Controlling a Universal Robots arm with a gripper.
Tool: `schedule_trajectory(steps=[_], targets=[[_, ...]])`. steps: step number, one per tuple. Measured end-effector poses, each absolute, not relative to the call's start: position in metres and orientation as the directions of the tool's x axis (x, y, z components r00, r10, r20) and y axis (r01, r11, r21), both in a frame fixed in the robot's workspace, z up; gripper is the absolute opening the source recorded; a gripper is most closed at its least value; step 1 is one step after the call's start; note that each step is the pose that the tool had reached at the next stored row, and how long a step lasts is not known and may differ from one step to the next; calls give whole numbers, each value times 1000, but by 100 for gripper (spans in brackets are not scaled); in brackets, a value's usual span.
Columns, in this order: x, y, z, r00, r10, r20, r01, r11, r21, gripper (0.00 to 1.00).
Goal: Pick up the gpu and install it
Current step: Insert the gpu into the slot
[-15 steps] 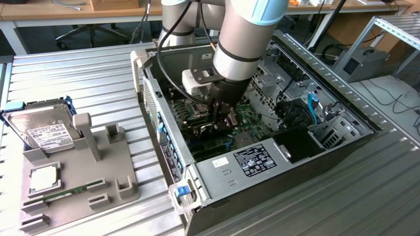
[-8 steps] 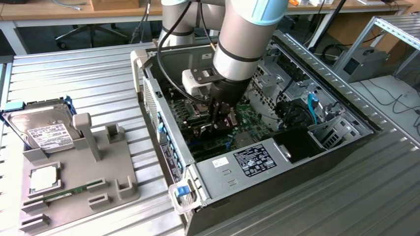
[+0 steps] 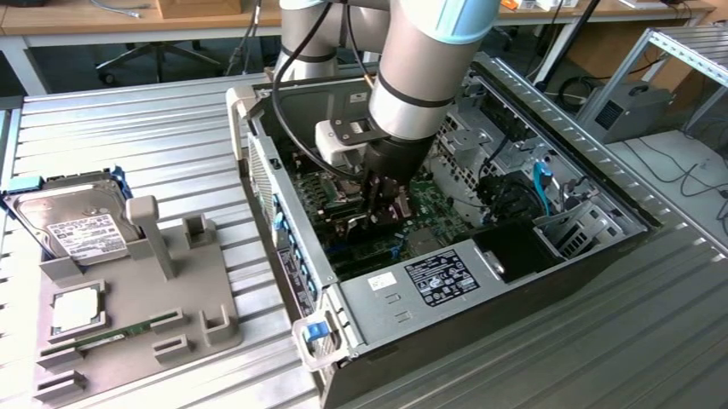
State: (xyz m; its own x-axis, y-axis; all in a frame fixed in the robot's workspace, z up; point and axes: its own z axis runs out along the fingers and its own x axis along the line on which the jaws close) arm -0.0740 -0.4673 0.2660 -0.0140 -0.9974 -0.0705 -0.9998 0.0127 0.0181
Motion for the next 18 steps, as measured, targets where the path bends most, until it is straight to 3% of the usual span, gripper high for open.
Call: schedule_trajectory(steps=[18], targets=[[-74,-467,268,-13,-997,-71,-1000,11,18,26]])
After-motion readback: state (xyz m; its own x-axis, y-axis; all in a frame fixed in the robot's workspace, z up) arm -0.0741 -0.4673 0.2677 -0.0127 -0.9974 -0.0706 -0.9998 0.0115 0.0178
